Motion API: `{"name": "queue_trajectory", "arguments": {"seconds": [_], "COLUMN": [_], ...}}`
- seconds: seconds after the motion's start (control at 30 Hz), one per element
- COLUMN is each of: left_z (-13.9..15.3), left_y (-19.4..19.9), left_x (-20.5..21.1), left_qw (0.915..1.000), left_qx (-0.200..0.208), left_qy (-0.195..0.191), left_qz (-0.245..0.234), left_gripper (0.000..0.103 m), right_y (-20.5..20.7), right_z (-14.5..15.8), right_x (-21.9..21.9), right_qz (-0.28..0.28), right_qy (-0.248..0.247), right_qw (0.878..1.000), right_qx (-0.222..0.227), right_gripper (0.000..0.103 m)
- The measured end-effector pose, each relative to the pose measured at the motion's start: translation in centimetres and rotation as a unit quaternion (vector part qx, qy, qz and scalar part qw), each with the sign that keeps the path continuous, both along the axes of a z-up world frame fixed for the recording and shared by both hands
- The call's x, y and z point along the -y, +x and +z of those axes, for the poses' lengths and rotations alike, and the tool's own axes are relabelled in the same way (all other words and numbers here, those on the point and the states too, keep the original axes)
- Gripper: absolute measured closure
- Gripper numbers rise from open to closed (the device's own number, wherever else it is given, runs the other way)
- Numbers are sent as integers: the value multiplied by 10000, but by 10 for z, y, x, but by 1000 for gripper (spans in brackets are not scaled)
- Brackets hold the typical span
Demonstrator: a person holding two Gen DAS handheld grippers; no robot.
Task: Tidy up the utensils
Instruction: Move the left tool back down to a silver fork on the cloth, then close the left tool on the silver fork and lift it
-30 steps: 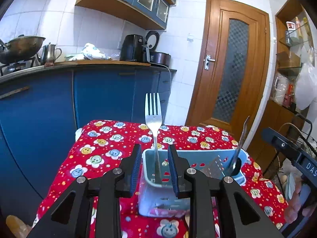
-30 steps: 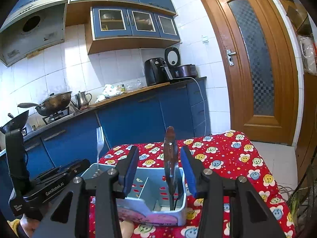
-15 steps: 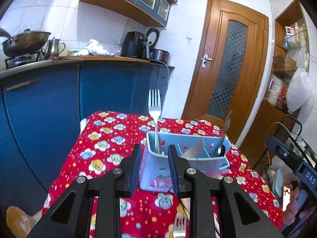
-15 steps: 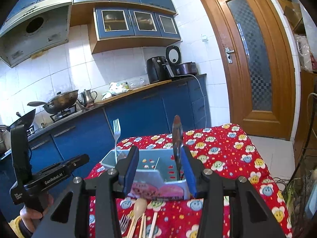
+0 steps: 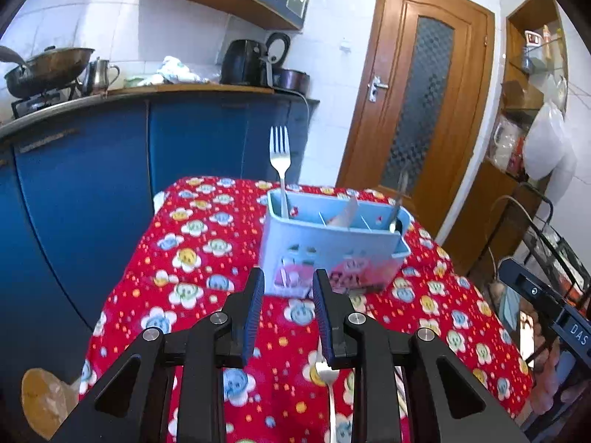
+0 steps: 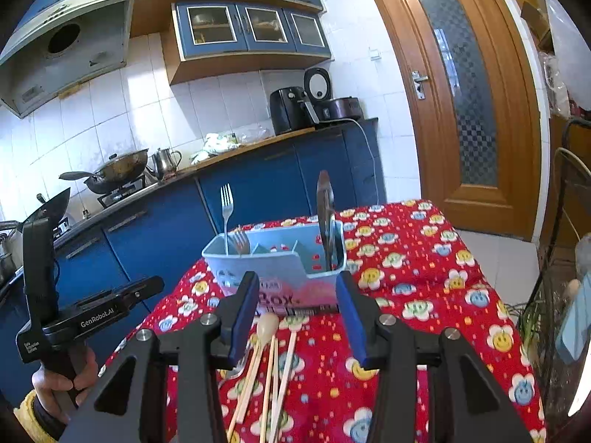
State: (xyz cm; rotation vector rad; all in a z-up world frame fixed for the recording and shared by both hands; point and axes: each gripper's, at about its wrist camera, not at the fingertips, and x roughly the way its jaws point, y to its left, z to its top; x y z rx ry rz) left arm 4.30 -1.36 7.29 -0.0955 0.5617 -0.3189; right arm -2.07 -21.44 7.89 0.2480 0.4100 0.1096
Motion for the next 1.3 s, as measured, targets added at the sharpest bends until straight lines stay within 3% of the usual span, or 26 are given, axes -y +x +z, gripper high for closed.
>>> {"name": "queue_trajectory", "arguments": {"seconds": [0.57,0.9,1.3], "left_z": [-38,-66,-82], "left_y": [-1,9,14], "left_x": [11,31,56], "left_qw": [9948,9820,9675], "left_qx": [-926,-1702,-2102], "left_qy": [371,626,1178], "left_qz": [-188,-531,-769], "left_gripper": [76,76,76], "right_y": [-16,-18,-19], "right_z": [-45,-65,-76], "right_x": [22,36,47], "right_qz": [-155,-232,-247], "right_qy": [305,481,611], "right_qw": [9975,9947,9932], "right_qx": [-624,-875,-955], "right_gripper": [56,56,56]}}
